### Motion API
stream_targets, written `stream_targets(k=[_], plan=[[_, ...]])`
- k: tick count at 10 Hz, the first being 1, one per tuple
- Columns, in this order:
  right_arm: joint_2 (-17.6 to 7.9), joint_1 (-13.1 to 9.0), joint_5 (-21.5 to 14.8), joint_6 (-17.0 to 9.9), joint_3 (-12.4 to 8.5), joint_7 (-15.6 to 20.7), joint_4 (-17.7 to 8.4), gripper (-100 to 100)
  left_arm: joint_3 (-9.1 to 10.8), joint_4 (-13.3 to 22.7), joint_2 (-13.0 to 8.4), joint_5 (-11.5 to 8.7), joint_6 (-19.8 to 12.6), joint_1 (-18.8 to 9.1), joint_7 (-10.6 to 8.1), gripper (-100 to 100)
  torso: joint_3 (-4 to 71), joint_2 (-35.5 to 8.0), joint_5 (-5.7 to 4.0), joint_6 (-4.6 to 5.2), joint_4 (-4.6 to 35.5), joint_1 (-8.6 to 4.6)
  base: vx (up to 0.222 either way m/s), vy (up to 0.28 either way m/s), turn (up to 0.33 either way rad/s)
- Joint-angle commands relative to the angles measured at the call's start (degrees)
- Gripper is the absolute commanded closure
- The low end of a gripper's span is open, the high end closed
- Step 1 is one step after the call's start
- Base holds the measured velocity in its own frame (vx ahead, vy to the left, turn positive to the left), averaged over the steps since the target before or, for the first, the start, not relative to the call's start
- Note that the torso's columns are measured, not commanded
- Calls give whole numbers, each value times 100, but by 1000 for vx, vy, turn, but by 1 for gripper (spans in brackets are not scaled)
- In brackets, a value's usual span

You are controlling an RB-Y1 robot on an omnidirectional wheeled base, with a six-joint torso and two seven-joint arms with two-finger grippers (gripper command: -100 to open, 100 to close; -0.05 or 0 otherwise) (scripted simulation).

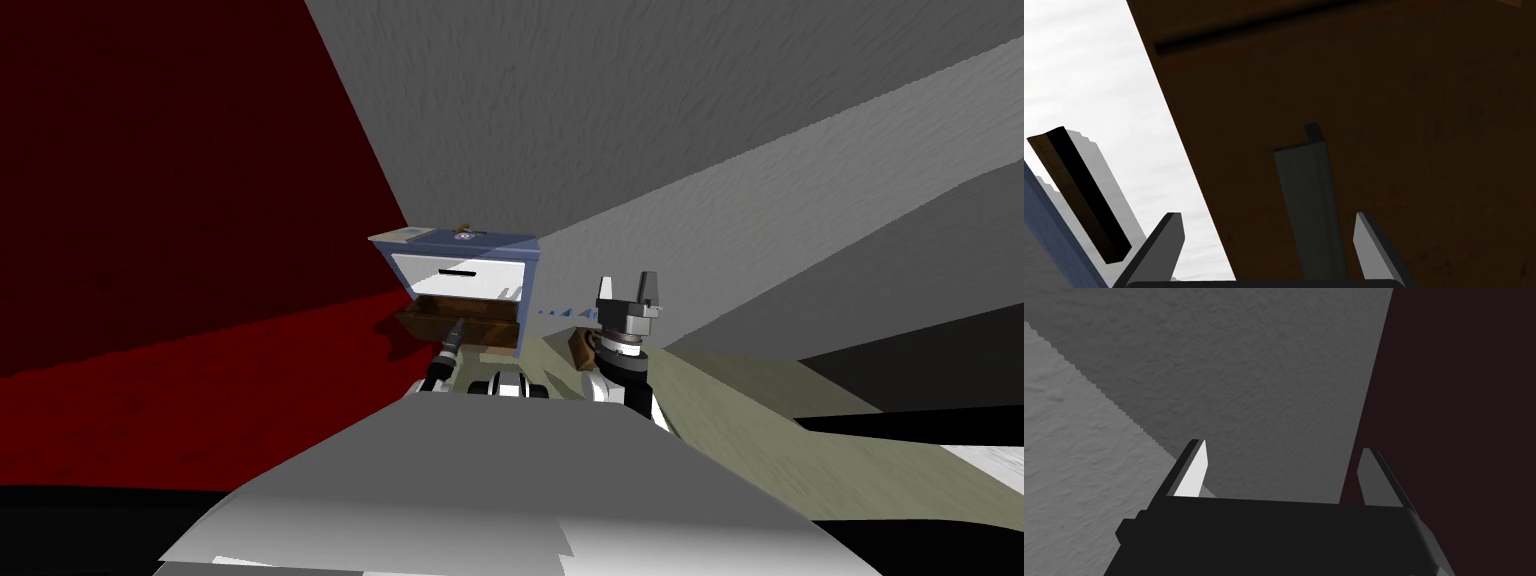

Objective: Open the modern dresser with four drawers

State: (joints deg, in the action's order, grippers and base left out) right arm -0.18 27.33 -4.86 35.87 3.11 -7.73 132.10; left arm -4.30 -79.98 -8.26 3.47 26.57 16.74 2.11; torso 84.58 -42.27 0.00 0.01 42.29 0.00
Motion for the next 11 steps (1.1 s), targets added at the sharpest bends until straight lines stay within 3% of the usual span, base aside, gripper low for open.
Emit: stream_targets(k=[1,4,5,6,11], plan=[[0,0,0,0,0,0,0,0,1,-363,-85,-20,-362,3,-80,-100,-8,-12,1,0,3,1,-31,-14,-4],[0,0,0,0,0,0,0,0,0,-800,-184,-43,-772,23,-168,-100,-15,-35,-23,-5,33,-19,-34,-15,-7],[0,0,0,0,0,0,0,0,-16,-644,-176,-44,-709,57,-166,-100,-20,-45,-31,-7,43,-24,-9,-3,-2],[0,0,0,0,0,0,0,0,-18,-641,-179,-46,-745,63,-174,0,-20,-38,-22,-5,31,-22,0,0,0],[0,0,0,0,0,0,0,0,-23,-598,-177,-46,-779,94,-177,0,-3,-6,-3,0,5,-4,0,0,0]])
